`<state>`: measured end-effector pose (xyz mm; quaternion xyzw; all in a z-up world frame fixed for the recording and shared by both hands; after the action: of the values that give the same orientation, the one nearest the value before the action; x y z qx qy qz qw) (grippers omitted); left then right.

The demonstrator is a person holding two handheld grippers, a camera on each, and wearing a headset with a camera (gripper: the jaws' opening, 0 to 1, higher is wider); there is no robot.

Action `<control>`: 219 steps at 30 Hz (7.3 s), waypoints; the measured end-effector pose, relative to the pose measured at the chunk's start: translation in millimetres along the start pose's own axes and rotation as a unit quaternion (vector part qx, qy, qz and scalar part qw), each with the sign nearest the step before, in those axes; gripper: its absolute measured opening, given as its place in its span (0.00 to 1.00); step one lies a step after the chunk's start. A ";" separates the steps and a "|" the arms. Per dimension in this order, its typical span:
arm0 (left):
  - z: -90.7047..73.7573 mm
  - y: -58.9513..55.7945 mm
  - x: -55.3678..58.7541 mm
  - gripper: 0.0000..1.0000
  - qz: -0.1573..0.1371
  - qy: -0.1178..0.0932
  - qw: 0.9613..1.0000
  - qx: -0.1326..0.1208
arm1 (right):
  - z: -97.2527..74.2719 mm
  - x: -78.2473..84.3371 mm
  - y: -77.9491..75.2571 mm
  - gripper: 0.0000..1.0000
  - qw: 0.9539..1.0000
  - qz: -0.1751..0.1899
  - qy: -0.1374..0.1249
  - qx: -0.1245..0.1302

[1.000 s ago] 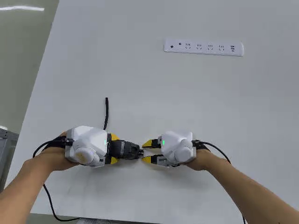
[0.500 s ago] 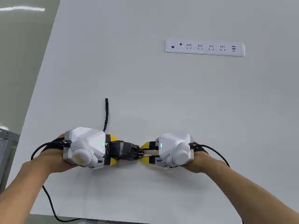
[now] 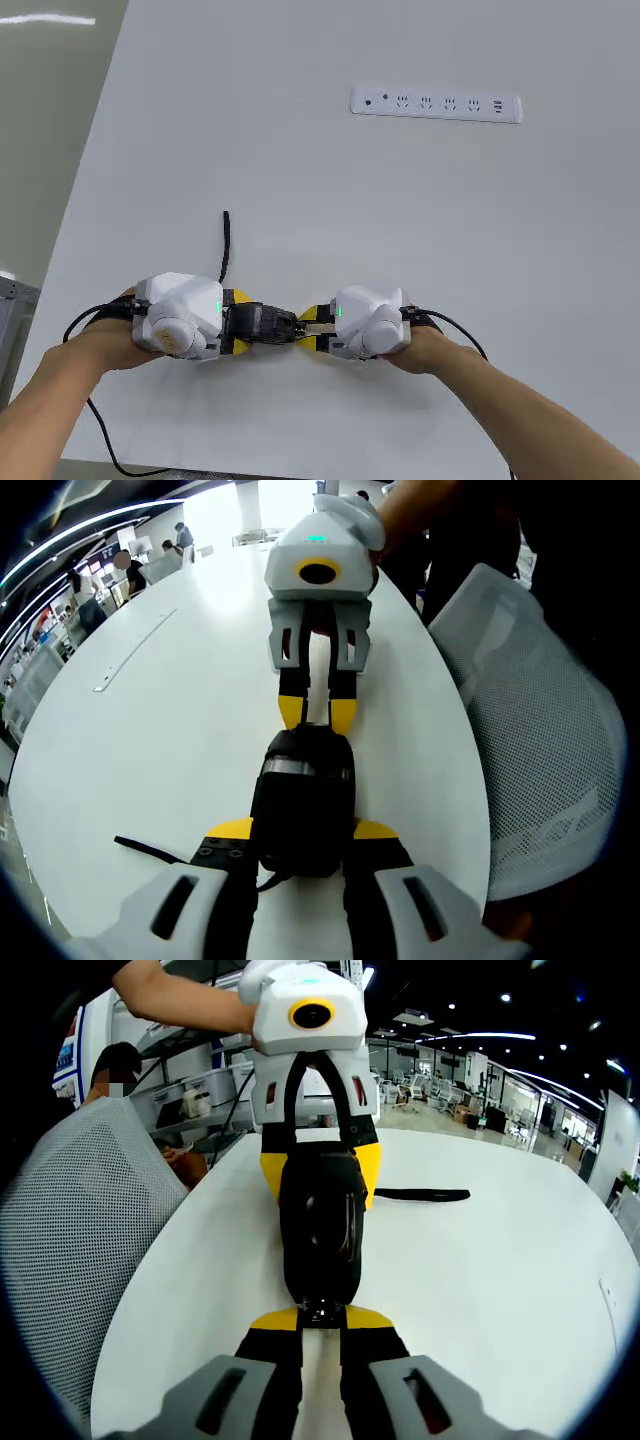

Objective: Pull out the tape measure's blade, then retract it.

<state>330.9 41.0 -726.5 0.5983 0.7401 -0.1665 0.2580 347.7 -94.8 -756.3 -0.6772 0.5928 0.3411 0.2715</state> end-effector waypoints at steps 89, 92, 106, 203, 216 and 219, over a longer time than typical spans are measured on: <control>1.6 0.3 3.8 0.29 0.007 0.016 1.000 0.002 | -35.6 27.0 3.8 0.11 1.000 -0.010 0.021 0.012; 2.1 0.7 4.5 0.29 0.008 0.016 1.000 0.002 | -38.2 29.7 3.6 0.11 1.000 -0.009 0.021 0.013; 1.3 0.4 1.7 0.29 0.010 0.020 1.000 0.003 | -46.3 36.9 3.9 0.11 1.000 -0.007 0.024 0.015; 1.5 -0.5 -3.4 0.29 0.017 0.026 0.999 0.008 | -103.8 84.7 11.9 0.11 0.998 0.010 0.051 0.026; 2.7 1.0 -2.0 0.29 0.018 0.029 0.999 0.010 | -113.2 92.7 11.3 0.11 0.998 0.012 0.057 0.028; 2.7 1.1 -1.9 0.29 0.018 0.029 0.999 0.010 | -114.7 93.4 11.6 0.11 0.998 0.013 0.056 0.029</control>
<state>332.8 38.2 -727.5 0.6187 0.7348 -0.1517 0.2330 358.3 -242.8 -757.9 -0.6796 0.6253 0.2887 0.2525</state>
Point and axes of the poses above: the centre of the closed fingertips' face, and the gripper's own axes: z roughly forward along the fingers, y roughly to its left, x roughly out of its underside, the point moved 7 cm from there along -z, roughly backward along the fingers, and after that the axes turned 2 degrees about -x, right-handed, at the moved point
